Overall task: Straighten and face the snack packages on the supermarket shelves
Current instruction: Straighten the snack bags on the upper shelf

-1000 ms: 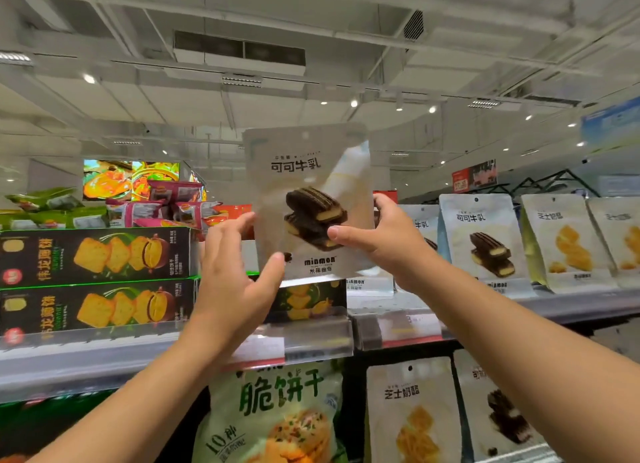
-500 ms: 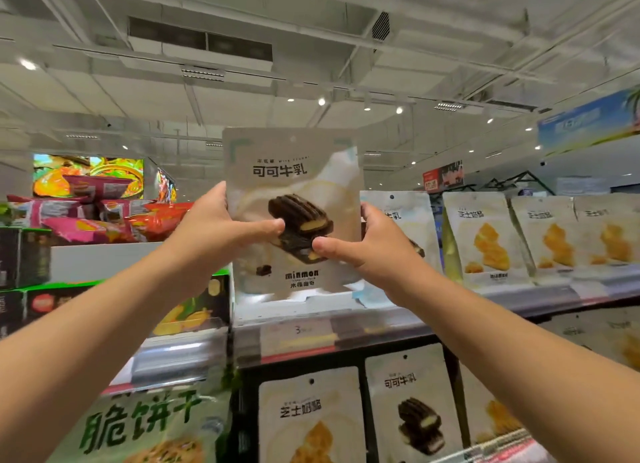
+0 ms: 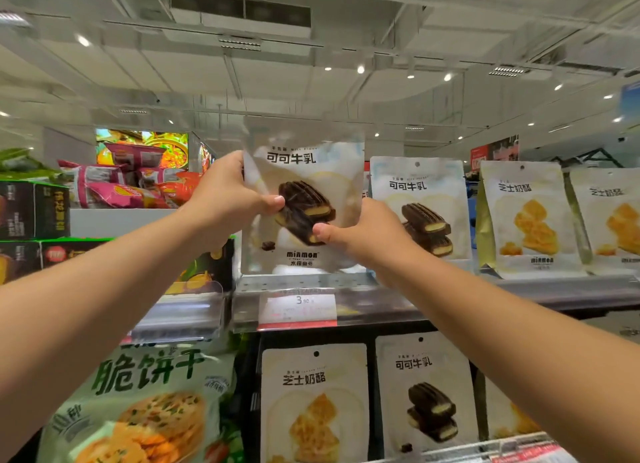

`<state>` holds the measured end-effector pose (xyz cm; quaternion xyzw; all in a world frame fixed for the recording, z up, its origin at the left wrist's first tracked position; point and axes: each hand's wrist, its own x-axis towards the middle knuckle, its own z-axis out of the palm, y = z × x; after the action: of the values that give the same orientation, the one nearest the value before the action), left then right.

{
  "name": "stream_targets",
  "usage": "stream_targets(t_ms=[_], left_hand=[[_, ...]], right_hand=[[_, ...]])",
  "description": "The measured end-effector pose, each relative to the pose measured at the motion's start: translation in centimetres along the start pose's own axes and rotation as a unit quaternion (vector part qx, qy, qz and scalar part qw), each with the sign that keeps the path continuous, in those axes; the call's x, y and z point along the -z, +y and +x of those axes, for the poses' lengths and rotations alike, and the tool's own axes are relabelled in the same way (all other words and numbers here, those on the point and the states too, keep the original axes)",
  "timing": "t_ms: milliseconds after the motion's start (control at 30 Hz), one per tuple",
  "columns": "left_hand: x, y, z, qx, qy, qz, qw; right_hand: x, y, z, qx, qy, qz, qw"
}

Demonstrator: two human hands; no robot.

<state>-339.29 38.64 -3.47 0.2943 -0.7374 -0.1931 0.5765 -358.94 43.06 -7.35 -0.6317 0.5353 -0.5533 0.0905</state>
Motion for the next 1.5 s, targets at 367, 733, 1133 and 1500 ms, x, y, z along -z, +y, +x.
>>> stream_targets(t_ms=[367,733,1133,1500], left_hand=[[-0.7,-1.3,-0.1,0.029,0.015,0.094,0.995],[-0.8,-0.9,-0.1,0.005,-0.049,0.196,0.979],[-0.6,-0.2,-0.9,0.006,-0.043,0.27,0.962],[-4.7,-6.0,-12.3,-0.32,-0.026,0.493,0.809]], right_hand=[[-0.3,1.0,0.6,-0.058,-0.024,-0.05,0.997],[-0.6,1.8,-1.2,0.028,0.055,-0.053,0.997],[-0.2,1.9,-2.4,0.085,0.039,-0.05,0.994],[-0.6,8.9,-10.1,0.283,0.081,-0.261,0.919]])
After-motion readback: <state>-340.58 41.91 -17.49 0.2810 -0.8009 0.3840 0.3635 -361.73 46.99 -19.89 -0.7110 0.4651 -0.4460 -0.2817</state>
